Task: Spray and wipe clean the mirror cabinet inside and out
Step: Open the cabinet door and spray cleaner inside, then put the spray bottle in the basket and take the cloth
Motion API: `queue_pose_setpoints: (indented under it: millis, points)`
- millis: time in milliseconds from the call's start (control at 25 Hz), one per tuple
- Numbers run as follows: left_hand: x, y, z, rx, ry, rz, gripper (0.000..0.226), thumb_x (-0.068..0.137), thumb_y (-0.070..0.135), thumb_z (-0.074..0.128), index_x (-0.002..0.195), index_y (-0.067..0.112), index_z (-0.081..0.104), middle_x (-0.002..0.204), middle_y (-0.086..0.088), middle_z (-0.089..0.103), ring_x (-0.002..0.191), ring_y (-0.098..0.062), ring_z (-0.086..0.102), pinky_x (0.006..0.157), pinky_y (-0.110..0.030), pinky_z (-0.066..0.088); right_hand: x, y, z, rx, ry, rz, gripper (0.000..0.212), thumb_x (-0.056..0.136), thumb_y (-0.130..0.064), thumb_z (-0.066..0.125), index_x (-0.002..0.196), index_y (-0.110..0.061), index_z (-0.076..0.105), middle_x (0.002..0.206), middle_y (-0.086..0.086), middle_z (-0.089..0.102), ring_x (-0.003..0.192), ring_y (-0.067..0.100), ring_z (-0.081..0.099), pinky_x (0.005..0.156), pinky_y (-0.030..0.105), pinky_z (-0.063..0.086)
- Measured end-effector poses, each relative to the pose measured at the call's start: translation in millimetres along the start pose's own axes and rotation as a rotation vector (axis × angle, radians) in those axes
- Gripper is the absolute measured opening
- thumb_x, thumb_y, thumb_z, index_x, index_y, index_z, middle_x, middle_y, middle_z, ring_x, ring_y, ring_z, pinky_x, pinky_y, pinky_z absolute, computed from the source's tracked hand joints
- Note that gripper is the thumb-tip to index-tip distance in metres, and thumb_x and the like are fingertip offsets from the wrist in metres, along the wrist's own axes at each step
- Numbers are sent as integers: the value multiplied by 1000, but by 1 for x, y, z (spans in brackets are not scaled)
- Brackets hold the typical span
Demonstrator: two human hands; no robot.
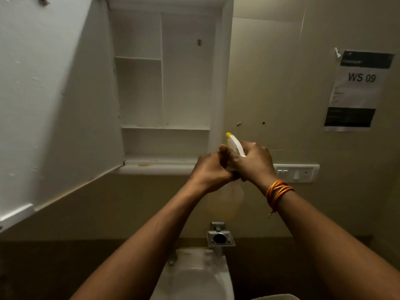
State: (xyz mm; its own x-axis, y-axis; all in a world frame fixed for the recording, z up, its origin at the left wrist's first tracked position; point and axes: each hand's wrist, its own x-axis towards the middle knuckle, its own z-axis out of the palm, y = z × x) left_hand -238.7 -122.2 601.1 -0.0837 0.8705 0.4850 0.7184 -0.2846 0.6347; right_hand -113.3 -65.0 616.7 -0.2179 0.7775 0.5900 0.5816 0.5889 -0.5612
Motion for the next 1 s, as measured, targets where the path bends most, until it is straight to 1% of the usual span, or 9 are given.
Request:
queue_pose_setpoints:
  millis: [120,200,320,400,600,680,760,840,1000]
  points:
    - [-3,5,45,-55,64,-65,38,71,32,86,106,22,75,95,3,75,71,-10,67,68,-35,60,-8,38,-29,134,-275,38,37,84,-56,74,91,-20,71,78,5,75,65,23,74,60,40,64]
    - [-6,2,73,-98,86,-90,29,66,30,85,92,25,75,85,4,74,62,-11,68,61,-37,60,-16,66,-50,229,-496,75,26,87,-37,77,104,-17,72,91,9,77,80,24,75,68,37,61]
    - [-15,4,123,-153,99,-128,29,72,14,84,97,23,74,86,5,72,55,-2,66,46,-19,49,-34,123,-62,235,-660,158,31,90,-31,75,120,-23,68,102,4,76,84,24,75,72,36,59]
    - [-21,5,154,-156,109,-138,30,75,10,81,102,20,75,88,6,70,54,0,65,43,-10,41,-48,161,-56,271,-669,214,33,91,-36,74,122,-25,68,102,1,76,81,23,76,74,38,60]
    - [-42,-9,231,-126,41,-201,29,83,16,77,112,23,74,96,9,71,62,-1,68,48,-9,45,-82,236,-36,243,-600,286,31,94,-28,72,124,-23,68,94,2,79,76,20,77,72,38,64]
    - [-48,-20,262,-119,-7,-228,31,82,13,77,112,23,74,94,8,73,61,3,67,52,-12,50,-99,264,-27,181,-588,300,30,93,-25,71,123,-23,70,93,2,79,75,19,77,74,42,65]
    - [-53,-33,290,-110,-76,-244,34,80,14,79,112,23,75,95,5,76,65,7,64,64,-15,54,-114,288,-18,87,-566,314,30,90,-22,71,120,-21,72,94,3,78,80,21,76,81,44,63]
    - [-61,-46,315,-125,-119,-255,35,78,14,80,112,23,76,97,4,77,74,3,66,76,-22,57,-127,305,-10,7,-534,335,29,87,-19,70,115,-18,74,93,5,78,86,24,74,85,42,60]
    - [-78,-75,363,-176,-240,-331,36,81,11,76,115,23,75,103,3,76,90,-8,70,86,-33,57,-162,346,23,-37,-526,432,25,87,-18,71,112,-17,75,97,7,77,93,27,71,86,43,58]
